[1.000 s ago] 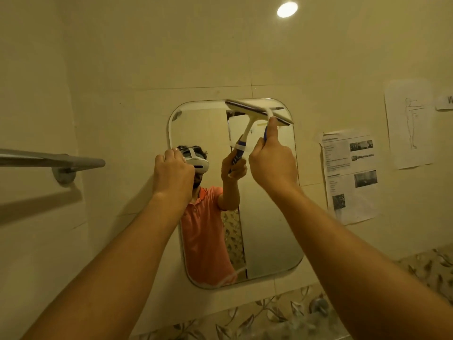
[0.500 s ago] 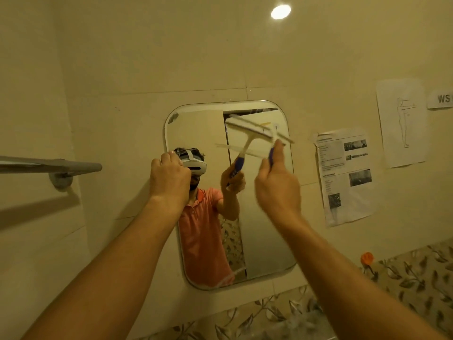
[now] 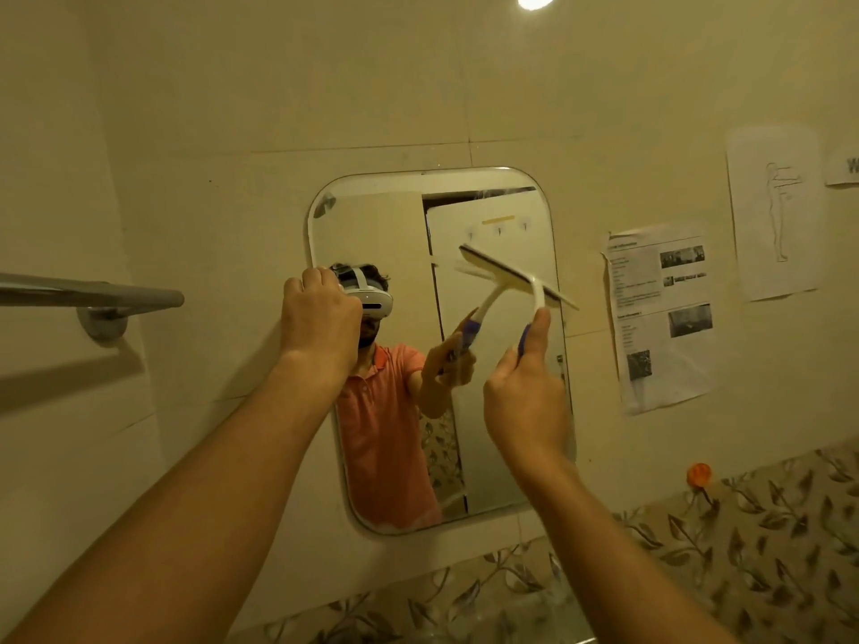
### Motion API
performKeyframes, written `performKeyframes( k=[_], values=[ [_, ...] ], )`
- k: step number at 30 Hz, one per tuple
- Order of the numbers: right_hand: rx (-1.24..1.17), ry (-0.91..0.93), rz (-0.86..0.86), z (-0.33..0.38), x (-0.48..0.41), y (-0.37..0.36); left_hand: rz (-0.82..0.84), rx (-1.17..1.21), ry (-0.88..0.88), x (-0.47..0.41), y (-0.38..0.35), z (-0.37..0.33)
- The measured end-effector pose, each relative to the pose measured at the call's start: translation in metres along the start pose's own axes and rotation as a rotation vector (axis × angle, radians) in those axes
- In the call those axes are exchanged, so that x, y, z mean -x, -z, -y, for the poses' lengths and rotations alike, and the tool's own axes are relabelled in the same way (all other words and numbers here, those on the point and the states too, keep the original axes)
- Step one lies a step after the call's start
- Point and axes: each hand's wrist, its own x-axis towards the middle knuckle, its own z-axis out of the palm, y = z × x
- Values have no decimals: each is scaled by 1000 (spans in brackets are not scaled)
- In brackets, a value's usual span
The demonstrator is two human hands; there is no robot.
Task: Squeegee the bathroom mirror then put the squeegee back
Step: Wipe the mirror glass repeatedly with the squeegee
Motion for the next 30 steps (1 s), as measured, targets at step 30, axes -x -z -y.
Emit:
performKeyframes(
  k=[30],
  values=[
    [-59, -108, 28, -20, 18, 9, -10, -5, 17, 1, 2, 0]
  ],
)
